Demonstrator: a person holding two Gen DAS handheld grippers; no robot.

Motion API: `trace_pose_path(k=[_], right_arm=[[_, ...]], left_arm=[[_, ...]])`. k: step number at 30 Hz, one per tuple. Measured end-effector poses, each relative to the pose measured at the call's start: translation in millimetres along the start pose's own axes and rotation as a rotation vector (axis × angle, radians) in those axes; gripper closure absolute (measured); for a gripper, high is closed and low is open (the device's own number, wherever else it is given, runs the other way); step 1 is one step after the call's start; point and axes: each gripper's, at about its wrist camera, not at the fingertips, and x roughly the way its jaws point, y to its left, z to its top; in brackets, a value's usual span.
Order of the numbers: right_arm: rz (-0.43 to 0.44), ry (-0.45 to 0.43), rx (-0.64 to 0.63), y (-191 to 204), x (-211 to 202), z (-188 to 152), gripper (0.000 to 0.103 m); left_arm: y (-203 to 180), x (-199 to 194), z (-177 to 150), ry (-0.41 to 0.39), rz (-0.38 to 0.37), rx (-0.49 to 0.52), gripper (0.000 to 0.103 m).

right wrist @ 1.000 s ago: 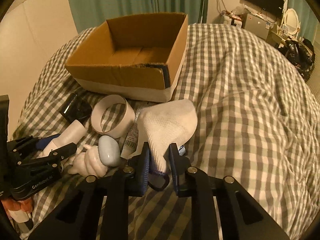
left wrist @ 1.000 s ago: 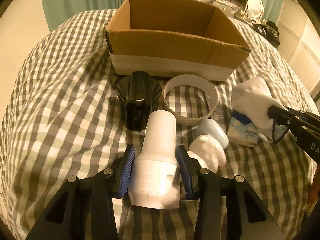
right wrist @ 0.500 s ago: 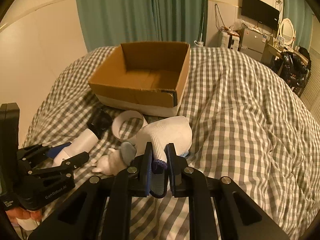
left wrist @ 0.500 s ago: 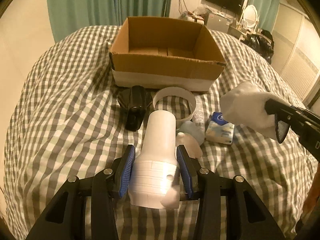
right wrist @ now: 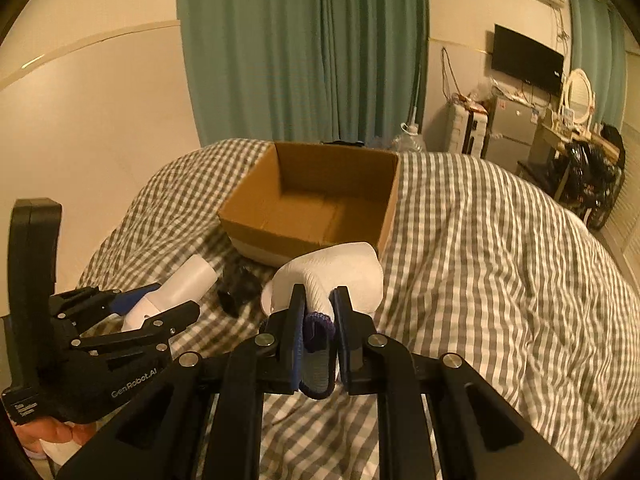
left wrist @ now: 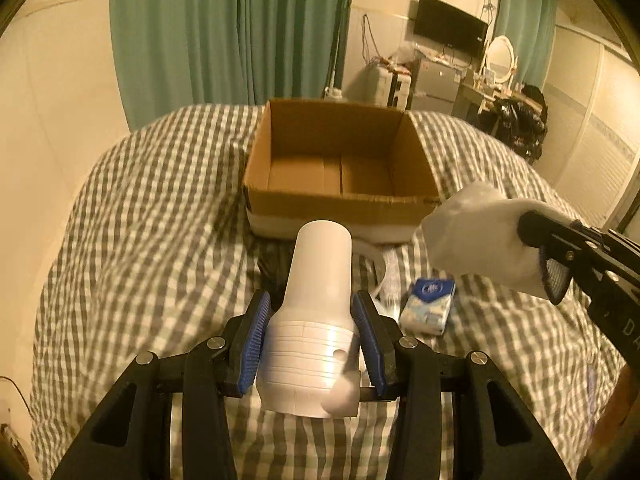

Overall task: Organize objects
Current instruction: 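Carry the white bottle into the cardboard box and open the left gripper while the right holds the sock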

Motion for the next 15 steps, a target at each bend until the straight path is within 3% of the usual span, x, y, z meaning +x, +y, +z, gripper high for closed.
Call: trace_pose_path(k=[6, 15], right_arm=[[0.032, -0.057, -0.025, 10.7, -7.1, 32.2, 0.091], [0.034, -0.099, -0.106, 11.3, 3.0, 78.9, 0.102]], left_arm=[[1.4, -11.8, 34.0, -0.039, -0.014, 0.001, 0.059], [5.9, 1.1, 88.7, -0.070, 0.010, 0.004, 0.059]])
